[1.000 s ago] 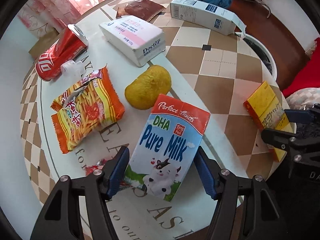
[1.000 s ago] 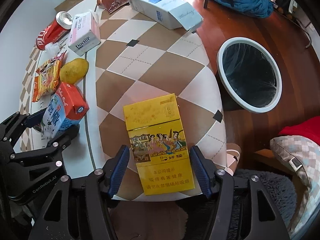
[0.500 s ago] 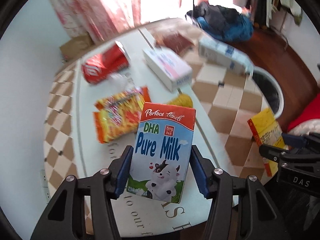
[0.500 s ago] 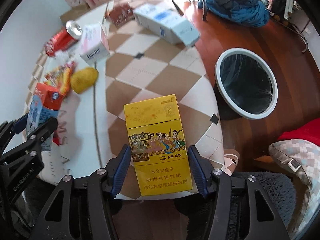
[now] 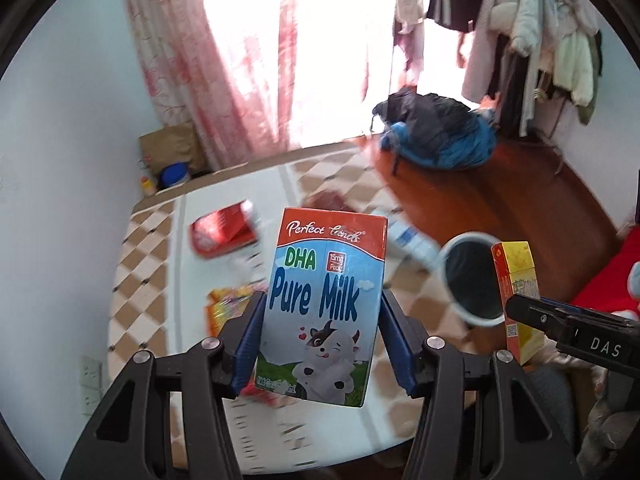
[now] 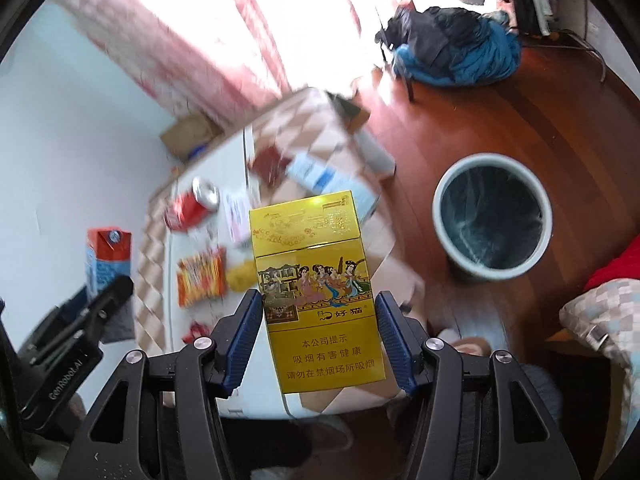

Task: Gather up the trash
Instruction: 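Lift both held boxes and carry them over the white trash bin, then open both grippers to drop the boxes into the bin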

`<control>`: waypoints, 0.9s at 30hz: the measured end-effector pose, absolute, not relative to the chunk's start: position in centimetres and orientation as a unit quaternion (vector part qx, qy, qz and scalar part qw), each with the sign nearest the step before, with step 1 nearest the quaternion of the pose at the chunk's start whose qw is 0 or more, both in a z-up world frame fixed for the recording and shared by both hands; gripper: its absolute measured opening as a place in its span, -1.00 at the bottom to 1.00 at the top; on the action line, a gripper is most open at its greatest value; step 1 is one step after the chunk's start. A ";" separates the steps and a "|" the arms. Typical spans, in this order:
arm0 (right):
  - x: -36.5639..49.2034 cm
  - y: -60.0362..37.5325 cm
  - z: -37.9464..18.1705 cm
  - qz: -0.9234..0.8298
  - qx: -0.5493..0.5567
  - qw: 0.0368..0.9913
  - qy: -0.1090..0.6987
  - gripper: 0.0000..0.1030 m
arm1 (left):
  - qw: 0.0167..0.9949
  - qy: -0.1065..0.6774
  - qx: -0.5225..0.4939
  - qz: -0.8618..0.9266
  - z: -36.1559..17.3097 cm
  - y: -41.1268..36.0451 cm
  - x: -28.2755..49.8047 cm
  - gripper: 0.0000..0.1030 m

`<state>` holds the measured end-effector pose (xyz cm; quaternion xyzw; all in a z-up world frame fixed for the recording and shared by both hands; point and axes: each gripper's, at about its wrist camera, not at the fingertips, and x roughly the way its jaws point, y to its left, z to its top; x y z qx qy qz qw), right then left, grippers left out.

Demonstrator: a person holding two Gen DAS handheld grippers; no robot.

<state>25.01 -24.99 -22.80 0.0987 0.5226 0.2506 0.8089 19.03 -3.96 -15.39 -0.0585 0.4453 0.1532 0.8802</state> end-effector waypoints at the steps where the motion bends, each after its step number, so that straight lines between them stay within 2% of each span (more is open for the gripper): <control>1: 25.5 -26.2 -22.1 0.247 0.106 0.813 0.517 0.16 | 0.883 0.443 -0.063 0.145 -15.0 -4.6 19.9 0.01; 6: 29.1 -32.2 -21.0 0.214 0.124 0.826 0.506 0.16 | 0.888 0.443 -0.074 0.095 -14.4 -9.2 25.6 0.01; 11: 33.9 -37.6 -23.8 0.160 0.122 0.830 0.521 0.16 | 0.875 0.474 -0.093 0.041 -17.0 -14.1 32.8 0.01; 20: 42.9 -42.2 -34.4 0.102 0.132 0.787 0.594 0.16 | 0.782 0.600 -0.163 -0.038 -29.8 -18.1 45.6 0.01; 24: 46.7 -42.5 -38.8 0.091 0.131 0.770 0.618 0.16 | 0.759 0.629 -0.163 -0.034 -33.9 -18.7 48.8 0.03; 26: 47.8 -42.6 -40.3 0.085 0.132 0.767 0.622 0.17 | 0.754 0.637 -0.158 -0.027 -35.1 -18.7 49.9 0.19; 27: 48.5 -42.6 -41.2 0.083 0.131 0.764 0.627 0.18 | 0.754 0.638 -0.155 -0.020 -35.5 -18.6 50.3 0.38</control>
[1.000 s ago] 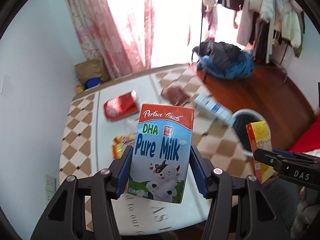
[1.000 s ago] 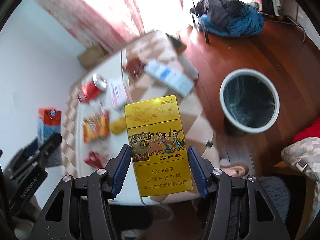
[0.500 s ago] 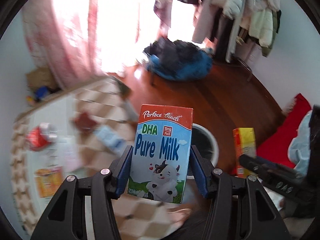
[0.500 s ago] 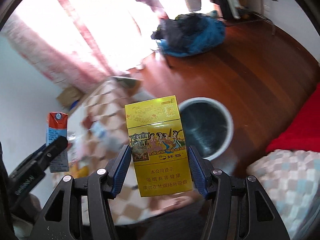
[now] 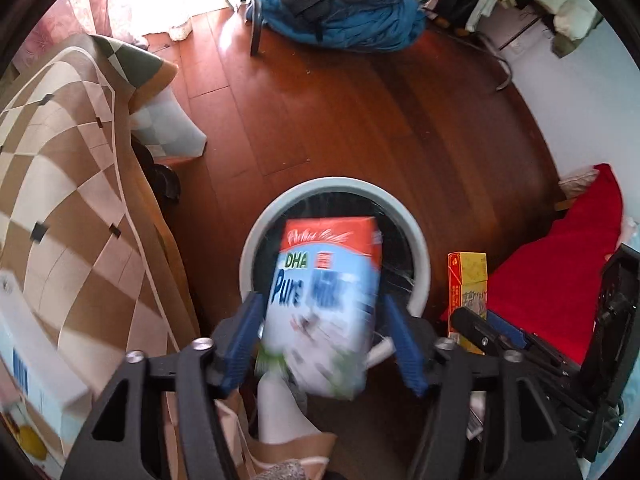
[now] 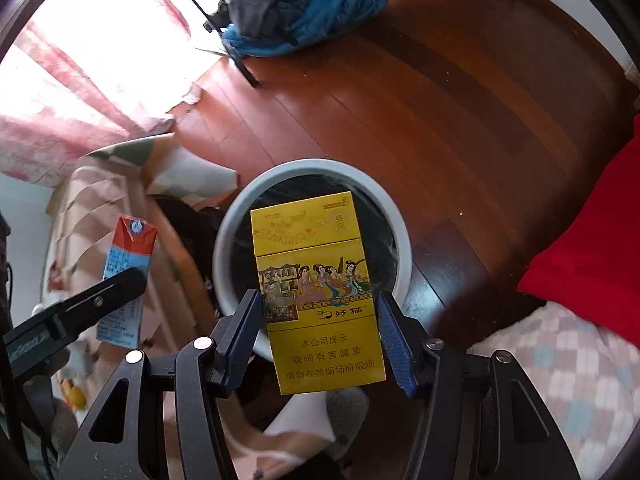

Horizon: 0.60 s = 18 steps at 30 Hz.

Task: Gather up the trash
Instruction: 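Open both grippers to drop the boxes into the bin, then move both tools back toward the table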

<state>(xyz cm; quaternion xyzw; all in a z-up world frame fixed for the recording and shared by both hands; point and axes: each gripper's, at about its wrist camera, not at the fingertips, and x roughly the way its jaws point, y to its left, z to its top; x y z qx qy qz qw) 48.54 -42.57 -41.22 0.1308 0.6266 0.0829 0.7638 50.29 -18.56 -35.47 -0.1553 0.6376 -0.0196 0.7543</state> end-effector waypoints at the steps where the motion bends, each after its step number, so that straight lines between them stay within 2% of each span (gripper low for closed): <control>1: 49.2 -42.6 -42.2 0.084 0.133 0.757 0.635 0.19 | 0.756 0.637 -0.152 -0.014 -35.6 -18.7 50.4 0.65; 2: 49.8 -42.6 -43.0 0.087 0.137 0.748 0.643 0.40 | 0.756 0.638 -0.149 -0.008 -35.7 -18.8 50.6 0.78; 3: 50.1 -42.6 -43.5 0.087 0.139 0.744 0.647 0.74 | 0.756 0.638 -0.146 -0.004 -35.8 -18.9 50.3 0.92; 5: 50.3 -42.6 -44.3 0.085 0.130 0.742 0.652 0.90 | 0.760 0.637 -0.133 0.010 -35.6 -19.1 50.2 0.92; 8: 50.0 -42.6 -45.0 0.076 0.110 0.741 0.658 1.00 | 0.765 0.634 -0.105 0.034 -35.4 -19.5 49.3 0.93; 18: 47.0 -43.0 -43.7 0.043 0.039 0.754 0.654 1.00 | 0.762 0.639 -0.064 0.079 -35.3 -19.2 45.4 0.93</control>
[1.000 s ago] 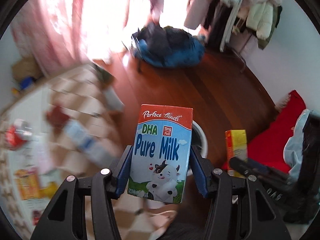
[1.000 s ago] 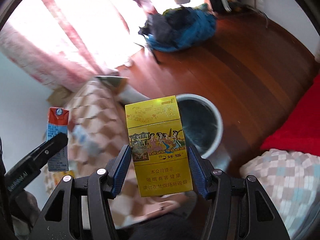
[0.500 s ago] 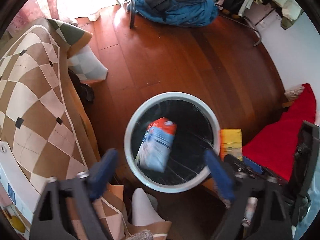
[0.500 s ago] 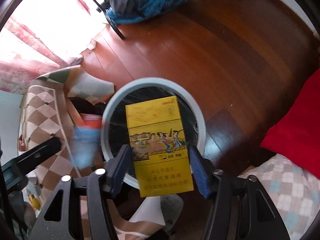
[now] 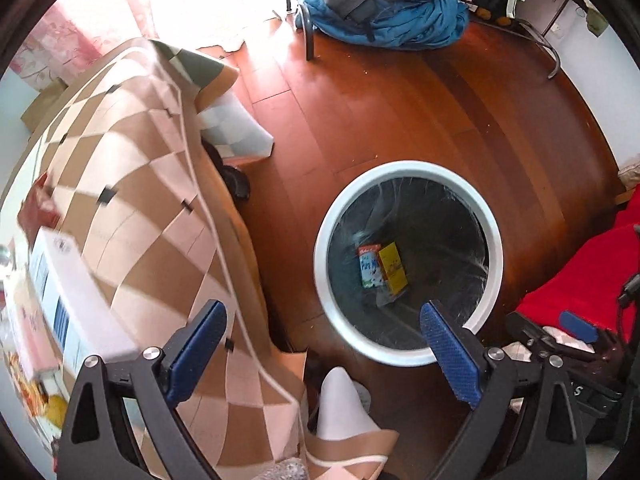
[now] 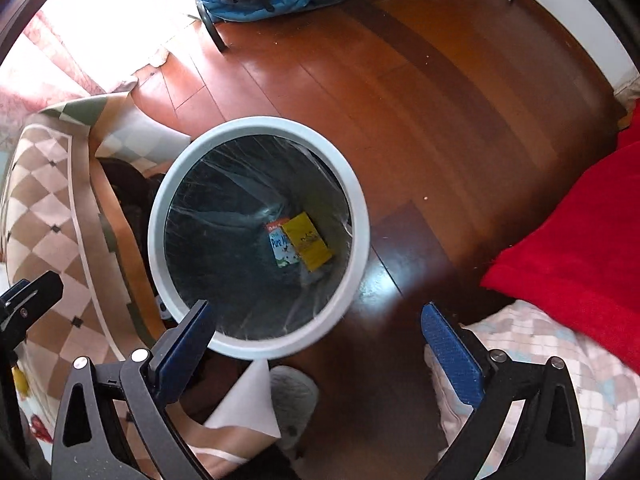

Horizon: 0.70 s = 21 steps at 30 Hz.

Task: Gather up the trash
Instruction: 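Move both tools back toward the table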

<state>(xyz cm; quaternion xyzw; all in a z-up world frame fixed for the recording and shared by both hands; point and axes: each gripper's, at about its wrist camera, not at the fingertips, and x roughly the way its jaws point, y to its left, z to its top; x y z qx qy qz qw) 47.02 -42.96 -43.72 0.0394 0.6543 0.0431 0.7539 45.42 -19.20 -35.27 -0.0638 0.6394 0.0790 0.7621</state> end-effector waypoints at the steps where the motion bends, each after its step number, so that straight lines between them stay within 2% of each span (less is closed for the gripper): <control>1: 46.7 -43.0 -43.2 0.043 0.039 0.756 0.652 1.00 | 0.762 0.639 -0.065 0.080 -35.0 -19.2 45.0 0.93; 21: 39.7 -42.9 -27.6 0.060 0.067 0.820 0.566 1.00 | 0.810 0.577 -0.053 0.090 -22.6 -20.7 38.6 0.93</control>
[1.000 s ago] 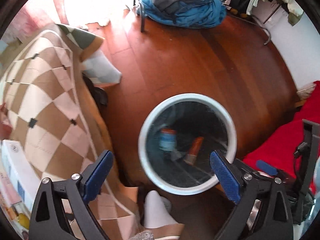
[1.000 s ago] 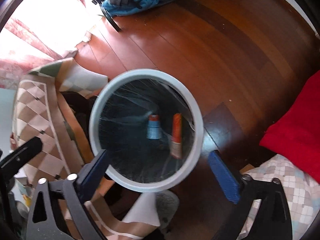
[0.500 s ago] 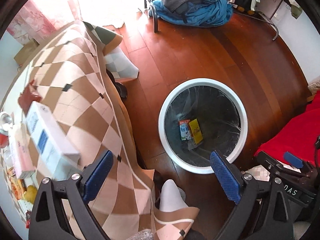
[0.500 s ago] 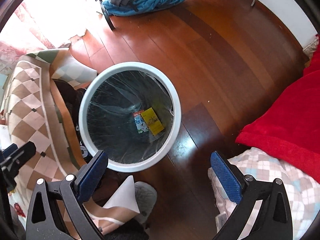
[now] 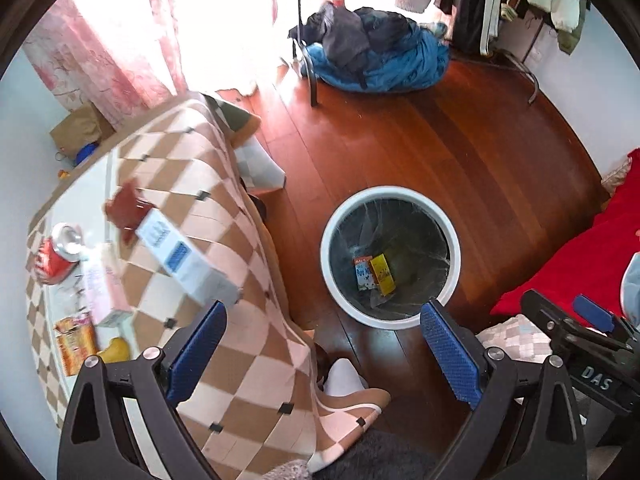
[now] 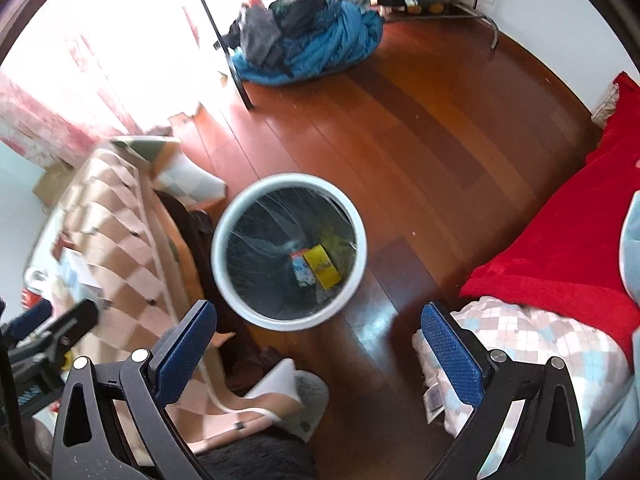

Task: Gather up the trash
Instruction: 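Move both tools back toward the table, then grasp the grey supplement box with the right gripper while the left grasps the white toothpaste box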

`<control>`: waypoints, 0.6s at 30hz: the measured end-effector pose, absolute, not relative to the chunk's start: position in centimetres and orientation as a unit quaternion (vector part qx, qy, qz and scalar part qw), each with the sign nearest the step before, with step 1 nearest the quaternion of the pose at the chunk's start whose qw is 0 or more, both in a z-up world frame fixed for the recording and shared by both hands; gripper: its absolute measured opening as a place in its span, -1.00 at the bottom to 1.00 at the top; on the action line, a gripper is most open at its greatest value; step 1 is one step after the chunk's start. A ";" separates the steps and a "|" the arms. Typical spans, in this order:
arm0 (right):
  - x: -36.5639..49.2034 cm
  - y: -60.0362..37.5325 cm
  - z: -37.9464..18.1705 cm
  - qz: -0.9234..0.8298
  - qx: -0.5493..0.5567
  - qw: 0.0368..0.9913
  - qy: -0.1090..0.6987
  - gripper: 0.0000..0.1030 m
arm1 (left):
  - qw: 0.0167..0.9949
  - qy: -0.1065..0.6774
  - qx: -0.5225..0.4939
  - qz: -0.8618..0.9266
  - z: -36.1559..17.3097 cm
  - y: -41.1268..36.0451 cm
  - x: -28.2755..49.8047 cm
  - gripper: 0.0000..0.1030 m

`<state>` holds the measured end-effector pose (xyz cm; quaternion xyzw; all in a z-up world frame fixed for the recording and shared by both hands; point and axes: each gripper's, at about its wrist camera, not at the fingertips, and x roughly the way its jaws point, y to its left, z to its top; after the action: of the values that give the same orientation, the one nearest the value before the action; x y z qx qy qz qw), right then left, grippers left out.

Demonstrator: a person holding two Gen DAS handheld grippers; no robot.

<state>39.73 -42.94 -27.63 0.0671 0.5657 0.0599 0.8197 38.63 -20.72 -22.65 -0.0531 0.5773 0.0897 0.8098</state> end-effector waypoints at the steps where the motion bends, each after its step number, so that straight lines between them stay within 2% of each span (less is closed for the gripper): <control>1: 39.4 -42.7 -26.7 0.063 0.070 0.823 0.559 1.00 | 0.814 0.571 -0.053 0.093 -21.9 -20.4 38.3 0.93; 6: 37.7 -39.6 -21.3 0.107 0.083 0.843 0.520 1.00 | 0.840 0.526 -0.068 0.119 -16.9 -17.3 35.7 0.93; 10: 36.9 -34.0 -19.4 0.162 0.065 0.836 0.520 1.00 | 0.844 0.500 -0.093 0.171 -14.9 -11.7 32.7 0.93; 13: 36.7 -28.1 -20.1 0.205 0.025 0.822 0.531 1.00 | 0.831 0.496 -0.111 0.226 -15.7 -6.3 30.2 0.93; 18: 37.7 -17.7 -24.8 0.246 -0.050 0.788 0.563 1.00 | 0.784 0.525 -0.142 0.299 -20.8 1.1 26.8 0.93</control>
<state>37.71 -17.67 -24.75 -0.0499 0.5625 0.2461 0.7877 26.83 1.09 -20.79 -0.1417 0.5252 0.2989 0.7841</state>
